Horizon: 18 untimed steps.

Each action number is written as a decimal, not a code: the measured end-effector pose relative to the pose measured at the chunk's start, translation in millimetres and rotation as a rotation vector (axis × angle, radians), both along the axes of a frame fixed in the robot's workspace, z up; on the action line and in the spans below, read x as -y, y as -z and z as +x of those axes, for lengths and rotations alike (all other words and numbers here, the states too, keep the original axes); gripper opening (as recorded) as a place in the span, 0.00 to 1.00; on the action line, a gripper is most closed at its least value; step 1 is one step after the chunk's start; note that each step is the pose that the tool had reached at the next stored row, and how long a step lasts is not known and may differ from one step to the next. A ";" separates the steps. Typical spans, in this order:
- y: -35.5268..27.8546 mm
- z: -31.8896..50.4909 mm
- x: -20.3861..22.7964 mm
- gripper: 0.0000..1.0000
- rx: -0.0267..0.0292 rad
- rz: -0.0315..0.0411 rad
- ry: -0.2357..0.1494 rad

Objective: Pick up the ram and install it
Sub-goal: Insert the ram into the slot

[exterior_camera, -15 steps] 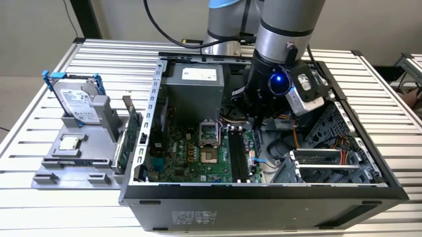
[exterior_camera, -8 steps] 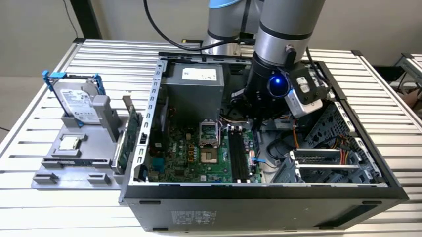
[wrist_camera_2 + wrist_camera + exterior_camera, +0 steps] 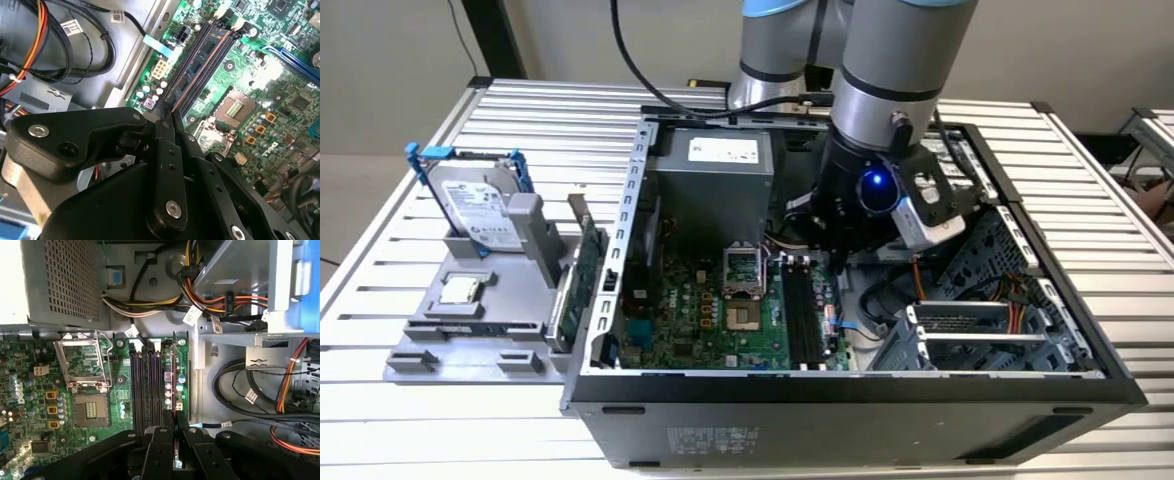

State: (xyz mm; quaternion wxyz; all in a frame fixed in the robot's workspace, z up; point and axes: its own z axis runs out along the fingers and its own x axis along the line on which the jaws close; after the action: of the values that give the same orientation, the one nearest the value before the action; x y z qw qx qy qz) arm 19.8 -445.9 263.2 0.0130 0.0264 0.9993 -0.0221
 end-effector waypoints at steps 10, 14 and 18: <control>16.0 -1.7 6.3 0.00 0.0000 0.0003 -0.010; 20.5 -3.7 8.4 0.00 0.0000 0.0001 -0.015; 24.7 -6.8 9.2 0.00 0.0000 0.0002 -0.021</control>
State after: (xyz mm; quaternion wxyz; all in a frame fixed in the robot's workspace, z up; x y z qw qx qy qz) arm 12.9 -455.1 238.6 0.0133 0.0158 0.9995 -0.0219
